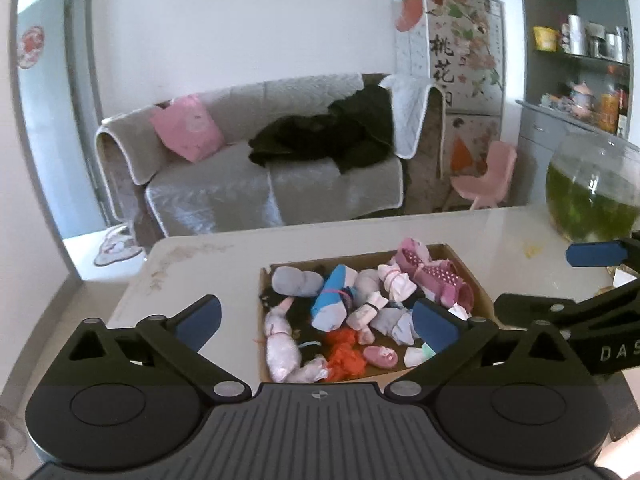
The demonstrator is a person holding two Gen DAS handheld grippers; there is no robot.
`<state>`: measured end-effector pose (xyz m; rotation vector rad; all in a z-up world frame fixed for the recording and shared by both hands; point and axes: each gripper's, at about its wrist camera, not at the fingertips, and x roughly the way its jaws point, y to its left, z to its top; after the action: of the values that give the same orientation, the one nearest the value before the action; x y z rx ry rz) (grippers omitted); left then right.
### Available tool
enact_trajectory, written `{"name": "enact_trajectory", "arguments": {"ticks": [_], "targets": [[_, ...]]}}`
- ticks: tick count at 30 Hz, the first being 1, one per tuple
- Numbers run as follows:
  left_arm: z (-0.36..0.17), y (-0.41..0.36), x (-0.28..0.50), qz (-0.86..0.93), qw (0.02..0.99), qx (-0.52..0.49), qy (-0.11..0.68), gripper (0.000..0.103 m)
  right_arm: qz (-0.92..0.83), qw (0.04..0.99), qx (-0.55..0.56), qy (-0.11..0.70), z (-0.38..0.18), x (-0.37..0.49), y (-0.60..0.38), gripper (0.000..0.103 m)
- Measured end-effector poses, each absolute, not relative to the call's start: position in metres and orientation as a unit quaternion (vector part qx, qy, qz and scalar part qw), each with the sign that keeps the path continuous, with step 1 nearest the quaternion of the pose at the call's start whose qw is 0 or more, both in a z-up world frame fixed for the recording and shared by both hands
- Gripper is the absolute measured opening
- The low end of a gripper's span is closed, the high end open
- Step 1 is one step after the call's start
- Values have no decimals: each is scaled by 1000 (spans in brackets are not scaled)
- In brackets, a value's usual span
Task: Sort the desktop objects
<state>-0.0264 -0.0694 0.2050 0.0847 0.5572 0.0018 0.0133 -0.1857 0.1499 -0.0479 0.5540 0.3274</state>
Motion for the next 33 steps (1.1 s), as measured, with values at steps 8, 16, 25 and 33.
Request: {"name": "enact_trajectory", "arguments": {"ticks": [8, 16, 25, 33], "targets": [[200, -57, -35, 15, 954, 17, 298, 103, 144, 952, -33, 269, 145, 10, -185, 103], [191, -48, -42, 18, 950, -2, 312, 103, 135, 950, -51, 279, 137, 7, -178, 103], [194, -46, -48, 13, 952, -7, 306, 103, 129, 950, -65, 276, 139, 2, -171, 103], [197, -41, -49, 17, 951, -11, 309, 103, 129, 949, -67, 279, 140, 1, -168, 103]]}}
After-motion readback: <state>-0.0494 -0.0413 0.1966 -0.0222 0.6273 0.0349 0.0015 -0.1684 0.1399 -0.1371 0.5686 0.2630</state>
